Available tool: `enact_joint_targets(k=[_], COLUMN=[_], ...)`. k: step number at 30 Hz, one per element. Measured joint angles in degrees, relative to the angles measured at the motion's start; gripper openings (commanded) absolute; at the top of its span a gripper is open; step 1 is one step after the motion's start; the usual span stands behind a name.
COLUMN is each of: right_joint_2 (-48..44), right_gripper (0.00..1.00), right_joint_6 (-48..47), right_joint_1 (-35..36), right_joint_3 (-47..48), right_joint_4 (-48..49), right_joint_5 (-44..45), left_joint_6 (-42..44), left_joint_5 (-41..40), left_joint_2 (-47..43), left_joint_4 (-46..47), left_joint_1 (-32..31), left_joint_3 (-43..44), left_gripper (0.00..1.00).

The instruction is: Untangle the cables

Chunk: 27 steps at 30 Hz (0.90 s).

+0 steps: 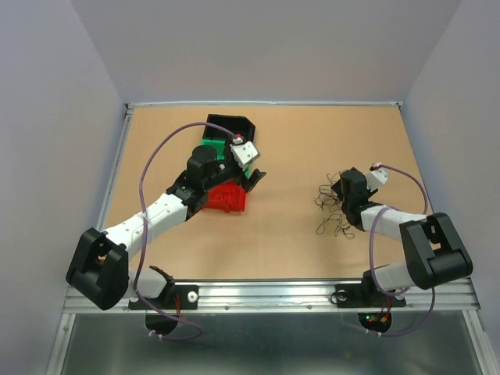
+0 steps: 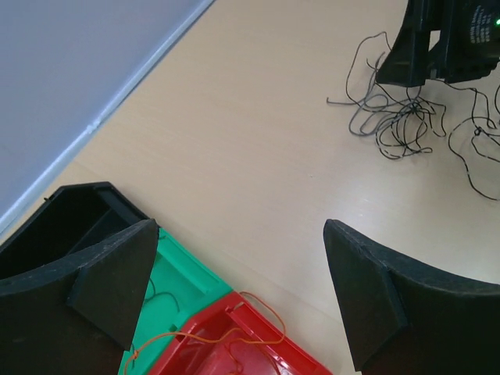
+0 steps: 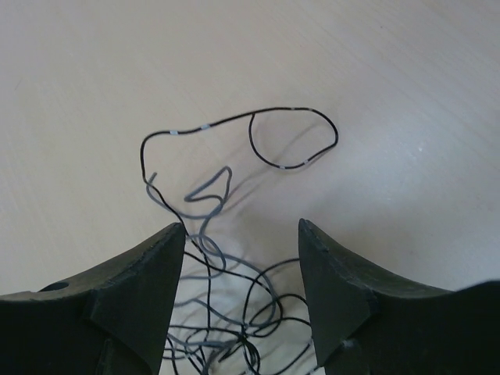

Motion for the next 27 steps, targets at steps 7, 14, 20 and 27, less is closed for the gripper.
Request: enact_joint_targets(k=[7, 14, 20, 27], right_joint_2=[6.8, 10.7, 9.2, -4.0], right_gripper=[0.62, 0.01, 0.01, 0.0], right_joint_6=[2.0, 1.2, -0.3, -4.4], right_joint_1=[-1.1, -2.3, -2.3, -2.3], right_joint_3=[6.0, 10.8, 10.9, 11.2], right_joint_4=[1.7, 3.2, 3.1, 1.3], right_joint_5=[2.3, 3.2, 2.8, -5.0], left_joint_6=[0.0, 0.0, 0.0, 0.0], left_joint_5=[-1.2, -1.6, -1.9, -2.2], left_joint_2=[-0.4, -1.8, -2.3, -1.7], left_joint_4=[0.9, 0.9, 0.9, 0.9], left_joint_1=[0.0, 0.0, 0.0, 0.0], left_joint_3=[0.0, -0.5, -0.7, -0.6], left_gripper=[0.99, 0.99, 0.99, 0.99])
